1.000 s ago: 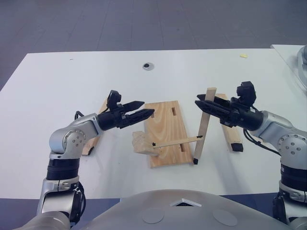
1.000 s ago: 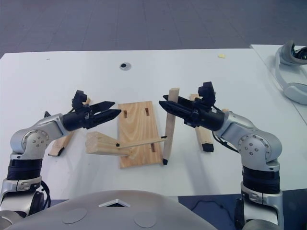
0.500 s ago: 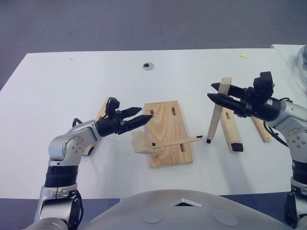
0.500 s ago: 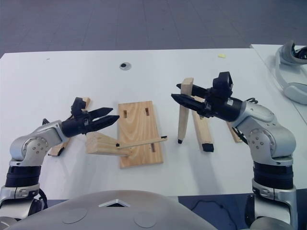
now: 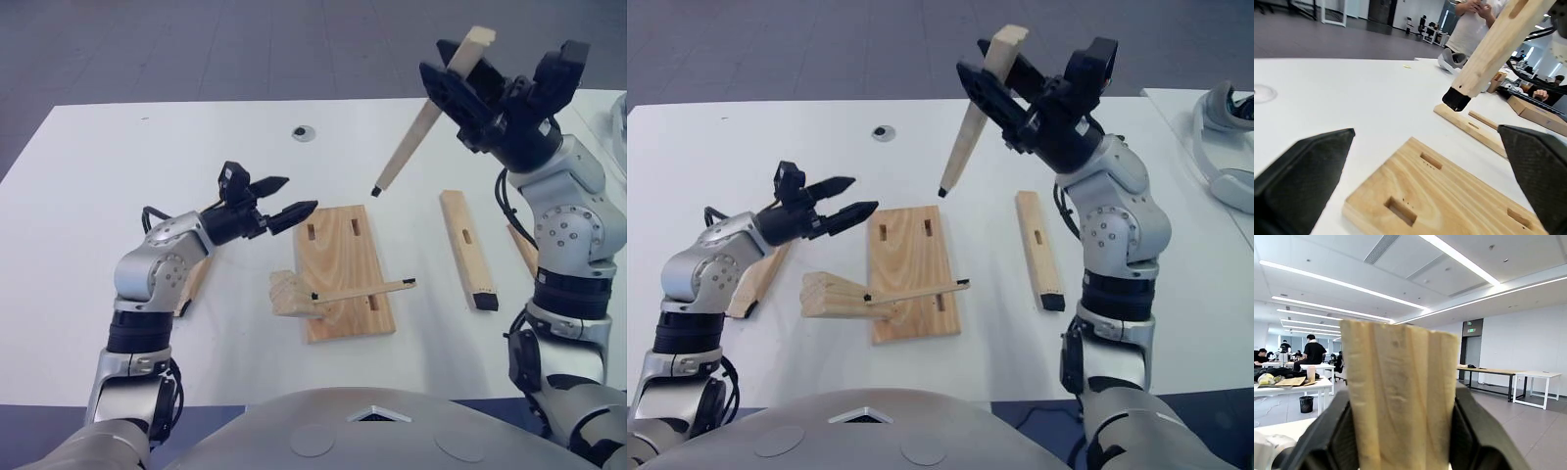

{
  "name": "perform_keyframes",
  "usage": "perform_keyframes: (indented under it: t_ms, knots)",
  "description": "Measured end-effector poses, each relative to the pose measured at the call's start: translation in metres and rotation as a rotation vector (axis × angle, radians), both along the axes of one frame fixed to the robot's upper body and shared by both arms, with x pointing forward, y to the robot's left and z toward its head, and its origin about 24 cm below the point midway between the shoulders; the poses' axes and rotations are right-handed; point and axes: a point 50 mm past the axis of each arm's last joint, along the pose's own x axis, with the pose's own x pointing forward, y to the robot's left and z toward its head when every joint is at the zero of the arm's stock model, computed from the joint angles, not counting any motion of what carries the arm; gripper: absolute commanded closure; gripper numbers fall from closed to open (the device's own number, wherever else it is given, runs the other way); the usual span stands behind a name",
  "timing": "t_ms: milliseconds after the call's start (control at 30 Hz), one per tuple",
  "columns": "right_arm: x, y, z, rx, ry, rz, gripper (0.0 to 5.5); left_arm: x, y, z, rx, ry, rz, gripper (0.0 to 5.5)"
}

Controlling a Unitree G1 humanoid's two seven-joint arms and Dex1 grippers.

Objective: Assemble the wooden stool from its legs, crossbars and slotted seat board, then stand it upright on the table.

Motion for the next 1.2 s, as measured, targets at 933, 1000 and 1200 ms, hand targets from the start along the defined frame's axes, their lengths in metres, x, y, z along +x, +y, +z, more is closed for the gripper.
perform_keyframes:
  t_ms: [933,1000,1200]
  knots:
    - [-0.015,0.047,-0.023,0.063,0.156,0.045,3.43,0.016,-0.009,-0.004,0.183,-0.267,0.228,0.1]
    - [-0.014,0.046,-0.023,0.063,0.153,0.044,3.43,0.016,-0.009,-0.005,0.181,-0.269,0.23,0.1]
    - [0.001,0.003,-0.001,-0.071,0.024,0.046,3.43,0.015,-0.001,-0.013,0.185,-0.233,0.252,0.1]
